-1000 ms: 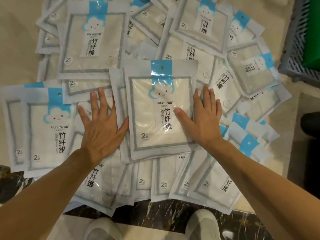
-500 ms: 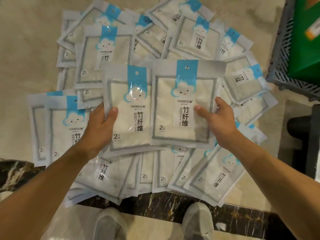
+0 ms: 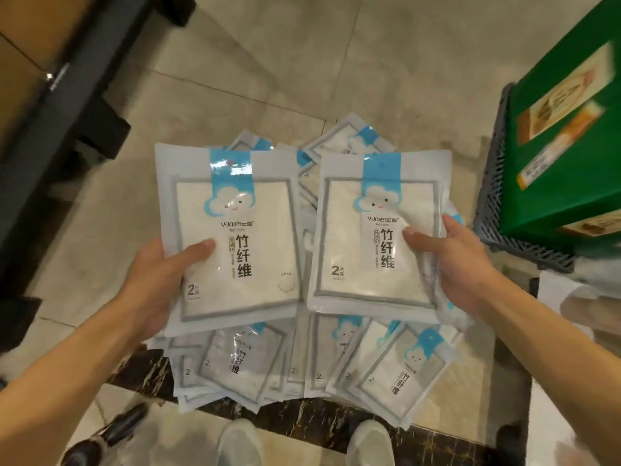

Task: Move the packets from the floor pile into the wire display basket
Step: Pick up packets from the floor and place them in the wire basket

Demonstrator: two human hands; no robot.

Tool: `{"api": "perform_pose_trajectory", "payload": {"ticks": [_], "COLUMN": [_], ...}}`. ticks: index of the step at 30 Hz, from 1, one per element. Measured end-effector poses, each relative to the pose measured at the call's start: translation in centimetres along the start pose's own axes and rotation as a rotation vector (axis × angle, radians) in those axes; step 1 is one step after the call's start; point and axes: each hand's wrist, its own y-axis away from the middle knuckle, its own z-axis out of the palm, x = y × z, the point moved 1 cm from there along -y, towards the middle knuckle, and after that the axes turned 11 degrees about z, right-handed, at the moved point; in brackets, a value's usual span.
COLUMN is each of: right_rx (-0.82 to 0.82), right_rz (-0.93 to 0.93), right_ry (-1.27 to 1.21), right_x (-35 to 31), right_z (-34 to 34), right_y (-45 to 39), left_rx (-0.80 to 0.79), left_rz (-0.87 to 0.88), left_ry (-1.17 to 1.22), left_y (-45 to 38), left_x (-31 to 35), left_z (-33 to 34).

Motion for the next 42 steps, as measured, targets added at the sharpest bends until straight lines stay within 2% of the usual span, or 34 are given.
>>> {"api": "perform_pose_trajectory", "payload": {"ticks": [8,14,18,23,27,32,42], "right_rx": [-0.128,-0.200,-0.279,-0.433,-0.574,-0.718,-1.089], "right_rz": [-0.117,-0.267,-0.373,-0.461,-0.512,-0.590,-0.560], "right_ry": [0.116,0.145,0.178,0.198,0.241,0.309,0.495], "right_x": [-19.5,-32.6,-38.9,-43.7,-45.4,-45.3,-39.7], "right_z": [5.2,11.7,16.7,22.8,26.8,30.9,37.4], "right_y": [17.2,33.5,44.1,56.1,64.0,71.1,78.1], "left_rx": [-0.036,0.026,0.053,0.135,0.218,0.344,0.710], "left_rz": [0.145,0.249,0.344,0.490,0.609,0.693,0.733], "left_ry": [0.110,0.203,0.242,0.293,0.291,0.329,0.408], "left_y": [7.8,17.1,24.5,34.4,41.7,49.6,64.8], "left_x": [22.0,40.1,49.7,58.1,61.6,62.4,56.3], "left_z": [-4.4,-11.9,-18.8,-26.8,-32.1,-37.1,-39.9]}}
